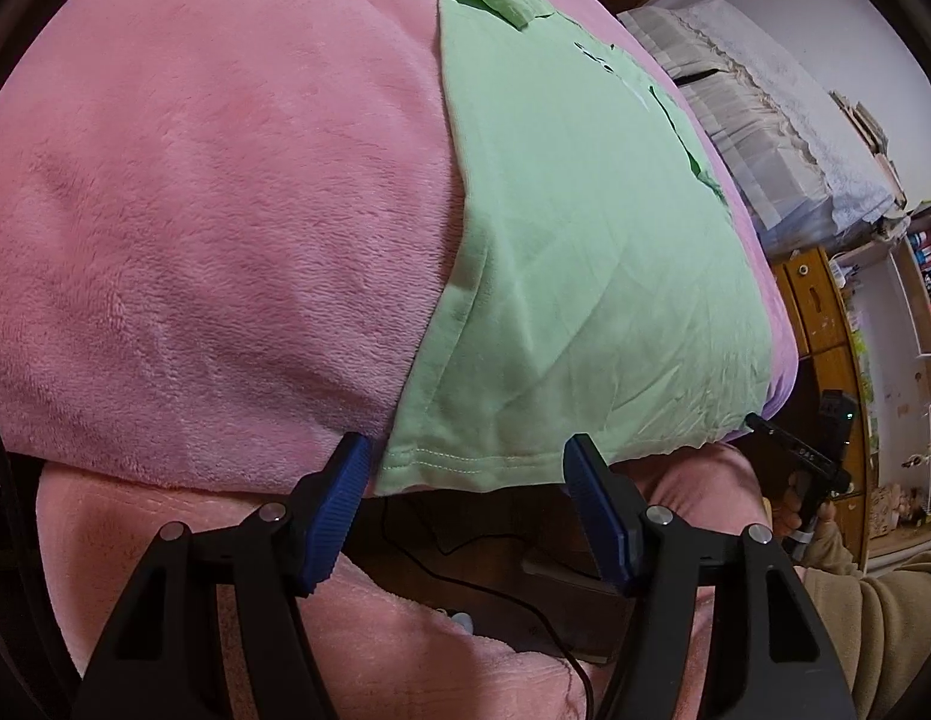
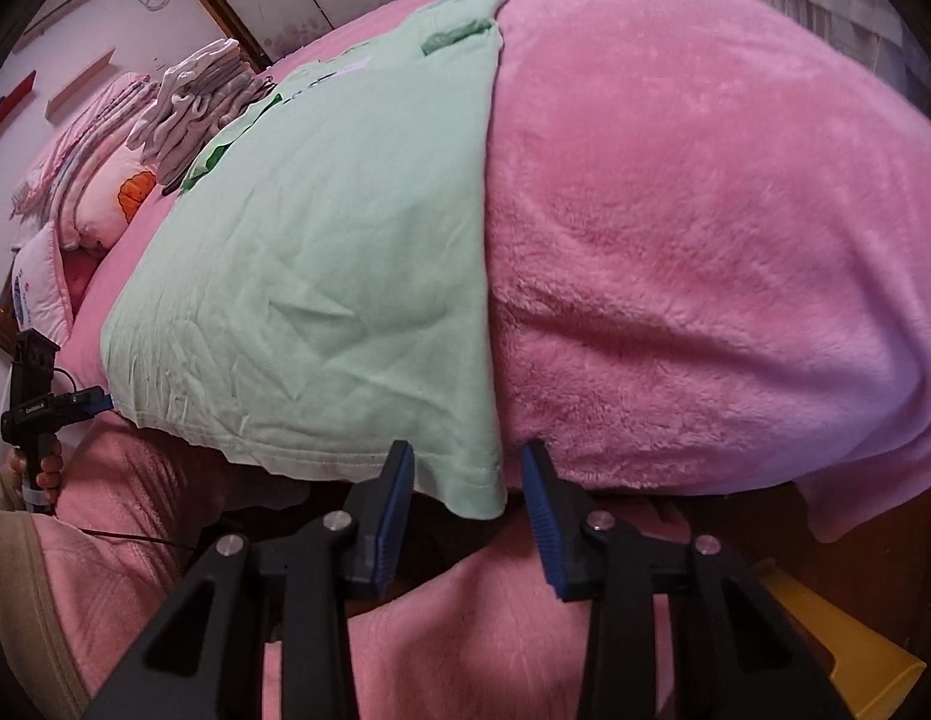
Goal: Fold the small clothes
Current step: 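Move both tools to the shirt hem and grasp it with both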
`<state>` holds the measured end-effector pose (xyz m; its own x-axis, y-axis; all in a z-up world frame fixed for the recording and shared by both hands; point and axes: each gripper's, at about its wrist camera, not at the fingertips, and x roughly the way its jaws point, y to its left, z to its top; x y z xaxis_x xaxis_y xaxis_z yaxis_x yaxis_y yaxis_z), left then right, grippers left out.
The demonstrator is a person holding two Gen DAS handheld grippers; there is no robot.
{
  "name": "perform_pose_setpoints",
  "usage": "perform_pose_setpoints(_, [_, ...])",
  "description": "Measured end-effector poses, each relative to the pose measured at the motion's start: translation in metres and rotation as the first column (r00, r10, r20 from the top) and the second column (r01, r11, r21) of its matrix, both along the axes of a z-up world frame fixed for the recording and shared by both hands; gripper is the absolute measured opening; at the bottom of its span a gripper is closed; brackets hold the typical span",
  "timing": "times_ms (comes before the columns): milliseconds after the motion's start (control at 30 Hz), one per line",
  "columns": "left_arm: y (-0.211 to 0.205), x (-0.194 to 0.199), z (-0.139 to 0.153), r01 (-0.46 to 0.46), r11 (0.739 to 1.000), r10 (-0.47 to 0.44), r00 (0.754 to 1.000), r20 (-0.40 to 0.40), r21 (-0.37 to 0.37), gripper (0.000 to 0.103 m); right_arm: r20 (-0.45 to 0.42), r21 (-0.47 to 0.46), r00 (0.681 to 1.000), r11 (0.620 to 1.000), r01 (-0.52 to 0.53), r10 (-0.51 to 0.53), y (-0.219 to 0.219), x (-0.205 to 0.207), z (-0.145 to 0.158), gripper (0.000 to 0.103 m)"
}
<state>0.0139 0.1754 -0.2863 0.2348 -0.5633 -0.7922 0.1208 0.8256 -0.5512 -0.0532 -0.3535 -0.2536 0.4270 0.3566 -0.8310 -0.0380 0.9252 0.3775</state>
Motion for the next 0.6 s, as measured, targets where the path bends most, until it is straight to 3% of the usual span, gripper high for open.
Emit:
perform_pose_setpoints(133, [0.0043, -0.0029, -0.002, 0.019, 1.0, -0.019, 1.0, -0.012, -0.015, 0.064, -0.001, 0.026, 1.0, 1.0, -0.011, 0.011, -0.0032, -0.0013, -0.0016, 0.032])
perform_pose_setpoints(200, [0.0033, -0.0037, -0.0049, 0.032, 0.999, -0.033, 0.999, -0.029, -0.027, 0.052, -0.008, 0.036, 1.0, 0.999, -0.02, 0.021, -0.0042, -0.0015, -0.0029, 0.023])
perform_pose_setpoints(267, [0.0043, -0.0032, -0.0065, 0.024, 0.999, -0.025, 0.999, -0.037, -0.037, 0.05, -0.013, 0.047, 1.0, 0.999, -0.025, 0.026, -0.0059, -0.0013, -0.0039, 0.018])
perform_pose_setpoints(600, [0.0116, -0.0044, -0.0048, 0.006, 1.0, -0.008, 0.999, -0.037, -0.029, 0.05, -0.018, 0.055, 0.999, 0.998, -0.034, 0.035, -0.0063, 0.0001, -0.0052, 0.017])
